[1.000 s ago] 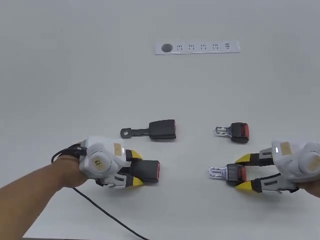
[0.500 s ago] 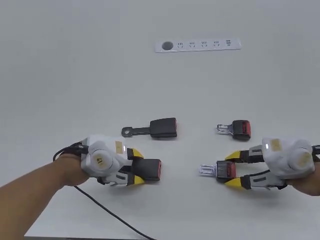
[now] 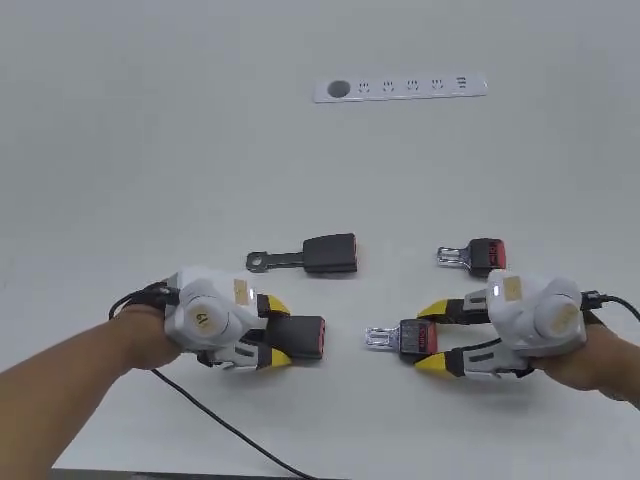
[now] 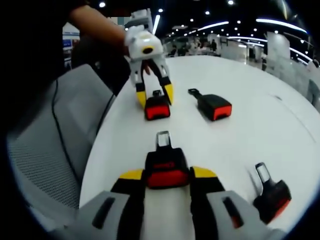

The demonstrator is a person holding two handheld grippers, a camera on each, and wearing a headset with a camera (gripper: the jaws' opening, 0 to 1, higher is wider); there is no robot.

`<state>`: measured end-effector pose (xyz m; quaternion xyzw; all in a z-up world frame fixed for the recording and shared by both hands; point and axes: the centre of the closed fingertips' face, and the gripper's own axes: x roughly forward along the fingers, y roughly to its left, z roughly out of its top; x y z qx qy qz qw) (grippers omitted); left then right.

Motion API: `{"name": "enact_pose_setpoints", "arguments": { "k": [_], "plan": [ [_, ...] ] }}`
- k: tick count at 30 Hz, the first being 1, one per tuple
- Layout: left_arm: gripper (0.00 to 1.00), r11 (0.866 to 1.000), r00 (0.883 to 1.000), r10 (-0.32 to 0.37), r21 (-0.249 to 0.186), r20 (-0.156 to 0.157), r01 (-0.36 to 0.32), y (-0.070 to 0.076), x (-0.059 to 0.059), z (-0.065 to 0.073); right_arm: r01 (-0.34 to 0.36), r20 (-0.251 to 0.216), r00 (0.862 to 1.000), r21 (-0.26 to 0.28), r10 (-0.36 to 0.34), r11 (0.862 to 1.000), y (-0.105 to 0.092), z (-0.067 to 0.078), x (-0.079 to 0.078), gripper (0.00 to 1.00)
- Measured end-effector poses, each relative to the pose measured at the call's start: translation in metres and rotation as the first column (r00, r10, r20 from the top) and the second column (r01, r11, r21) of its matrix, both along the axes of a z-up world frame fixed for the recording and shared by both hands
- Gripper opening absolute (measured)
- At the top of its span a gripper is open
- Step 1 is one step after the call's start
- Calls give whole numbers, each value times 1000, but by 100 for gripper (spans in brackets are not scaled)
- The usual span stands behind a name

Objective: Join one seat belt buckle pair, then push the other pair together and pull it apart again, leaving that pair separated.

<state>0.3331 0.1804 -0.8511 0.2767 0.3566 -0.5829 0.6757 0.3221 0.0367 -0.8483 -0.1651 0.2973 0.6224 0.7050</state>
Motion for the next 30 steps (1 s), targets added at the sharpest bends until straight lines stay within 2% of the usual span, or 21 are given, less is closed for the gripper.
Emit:
{"name": "enact_pose_setpoints", "arguments": {
  "k": [17, 30],
  "plan": [
    [37, 1000, 1000, -6, 17, 2, 6, 0, 0, 0, 13, -27, 1000, 35, -12, 999, 44, 2, -1, 35],
    [37, 999, 1000, -11, 30, 4, 11, 0, 1, 0, -8, -5, 1000, -7, 8, 1000, 60, 0, 1, 35]
  ]
}}
